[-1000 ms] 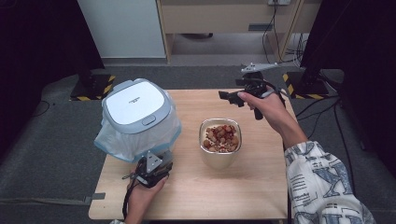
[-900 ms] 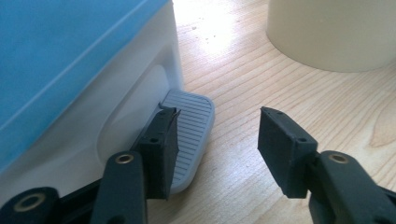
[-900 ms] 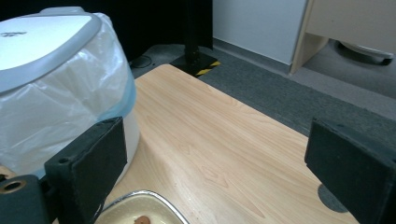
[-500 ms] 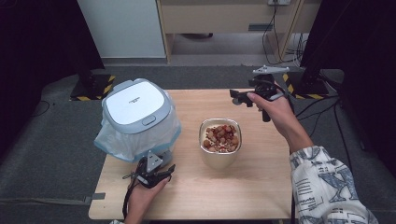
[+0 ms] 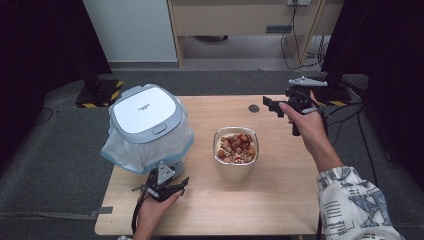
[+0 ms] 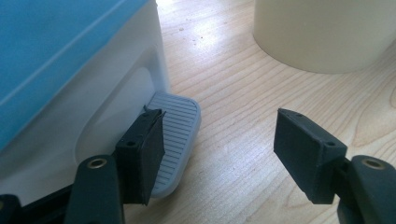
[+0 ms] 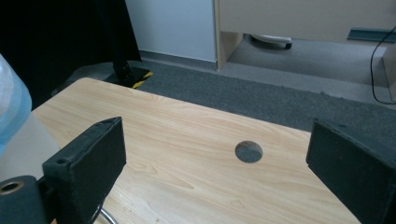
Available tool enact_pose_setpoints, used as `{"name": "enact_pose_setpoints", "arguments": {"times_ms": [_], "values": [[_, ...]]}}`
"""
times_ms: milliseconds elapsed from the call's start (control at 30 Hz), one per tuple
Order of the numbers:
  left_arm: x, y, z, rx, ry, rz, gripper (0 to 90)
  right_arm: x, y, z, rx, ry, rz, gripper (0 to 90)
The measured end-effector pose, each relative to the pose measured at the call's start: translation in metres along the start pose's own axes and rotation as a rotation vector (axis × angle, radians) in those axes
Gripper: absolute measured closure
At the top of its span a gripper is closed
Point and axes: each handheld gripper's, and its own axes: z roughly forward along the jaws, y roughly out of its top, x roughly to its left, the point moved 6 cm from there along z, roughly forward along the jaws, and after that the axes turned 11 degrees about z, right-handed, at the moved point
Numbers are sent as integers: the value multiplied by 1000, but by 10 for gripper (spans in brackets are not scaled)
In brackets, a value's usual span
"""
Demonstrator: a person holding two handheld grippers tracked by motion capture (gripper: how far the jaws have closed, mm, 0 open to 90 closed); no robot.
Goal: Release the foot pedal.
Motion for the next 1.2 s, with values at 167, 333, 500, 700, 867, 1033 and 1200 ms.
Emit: {"name": "enact_pose_setpoints", "arguments": {"times_ms": [167, 333, 500, 700, 867, 1033, 1200], "values": [[0, 0, 0, 0, -2, -3, 320, -8, -9, -5, -5, -28, 3, 50], [0, 0, 1, 2, -6, 0, 319, -16, -18, -9, -14, -65, 13, 45], [0, 0, 1, 0, -5, -2, 318, -23, -28, -12, -26, -101, 35, 43], [1, 0, 0, -2, -4, -5, 317, -32, -41, -15, -36, -140, 47, 44], [1, 0, 0, -5, -2, -6, 315, -38, -58, -17, -32, -157, 53, 44], [1, 0, 0, -3, -3, -6, 314, -44, -84, -15, -19, -169, 66, 46], [2, 0, 0, -1, -1, -4, 312, -49, -104, -13, 3, -184, 72, 46]]}}
